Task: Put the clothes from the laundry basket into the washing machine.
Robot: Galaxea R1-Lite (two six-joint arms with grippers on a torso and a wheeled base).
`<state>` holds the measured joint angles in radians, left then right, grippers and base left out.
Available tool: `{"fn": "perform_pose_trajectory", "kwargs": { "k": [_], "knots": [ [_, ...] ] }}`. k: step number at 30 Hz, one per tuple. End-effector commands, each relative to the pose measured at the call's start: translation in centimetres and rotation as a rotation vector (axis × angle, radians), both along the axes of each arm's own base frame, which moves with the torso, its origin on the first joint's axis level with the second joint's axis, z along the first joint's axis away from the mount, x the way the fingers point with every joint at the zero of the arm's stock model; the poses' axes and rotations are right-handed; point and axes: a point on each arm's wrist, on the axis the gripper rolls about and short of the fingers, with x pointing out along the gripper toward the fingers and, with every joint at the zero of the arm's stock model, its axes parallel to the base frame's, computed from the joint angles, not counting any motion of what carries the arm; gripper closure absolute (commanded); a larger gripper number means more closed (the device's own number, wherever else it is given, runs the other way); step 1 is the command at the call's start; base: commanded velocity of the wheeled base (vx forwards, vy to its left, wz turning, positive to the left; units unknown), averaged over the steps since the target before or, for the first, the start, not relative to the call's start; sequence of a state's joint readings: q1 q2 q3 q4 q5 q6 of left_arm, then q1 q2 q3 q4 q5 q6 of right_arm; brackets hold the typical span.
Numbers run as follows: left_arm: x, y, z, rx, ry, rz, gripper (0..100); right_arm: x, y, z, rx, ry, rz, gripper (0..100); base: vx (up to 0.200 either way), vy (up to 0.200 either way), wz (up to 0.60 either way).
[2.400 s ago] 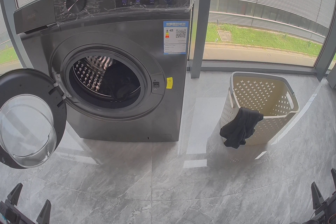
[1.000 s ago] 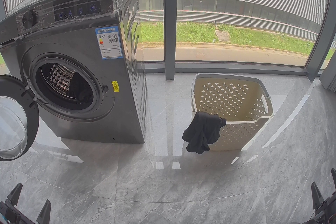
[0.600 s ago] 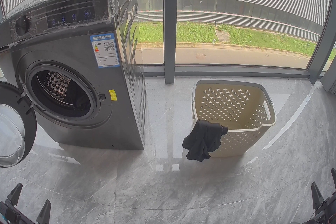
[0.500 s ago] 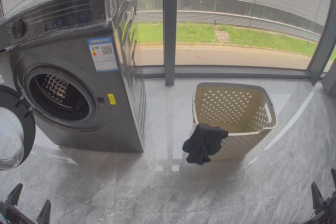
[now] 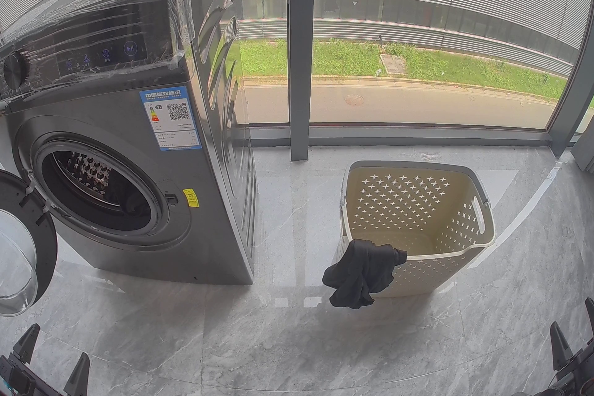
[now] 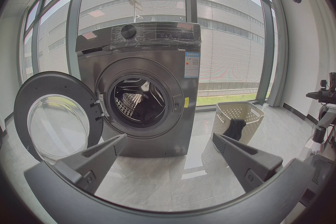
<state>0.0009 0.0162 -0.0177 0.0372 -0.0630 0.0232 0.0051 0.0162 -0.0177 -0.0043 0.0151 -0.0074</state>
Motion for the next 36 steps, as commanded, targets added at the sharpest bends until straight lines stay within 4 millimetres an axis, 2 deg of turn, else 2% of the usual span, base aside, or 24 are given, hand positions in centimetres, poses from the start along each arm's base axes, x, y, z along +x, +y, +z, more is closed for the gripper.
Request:
{"fn": "perform_pose_trajectory", "kwargs": {
  "k": [1, 10, 36],
  "knots": [
    [0.01, 0.00, -0.52, 0.000, 0.001, 0.001, 0, 0.00, 0.00, -0.48, 0.000, 0.000, 0.001, 0, 0.000, -0.200, 0.00],
    [0.01, 0.00, -0.52, 0.000, 0.001, 0.001, 0, 0.00, 0.00, -0.48, 0.000, 0.000, 0.001, 0, 0.000, -0.200, 0.00],
    [0.01, 0.00, -0.52, -0.002, 0.001, -0.001, 0, 0.00, 0.00, -0.48, 0.000, 0.000, 0.001, 0, 0.000, 0.000, 0.00]
  ]
}}
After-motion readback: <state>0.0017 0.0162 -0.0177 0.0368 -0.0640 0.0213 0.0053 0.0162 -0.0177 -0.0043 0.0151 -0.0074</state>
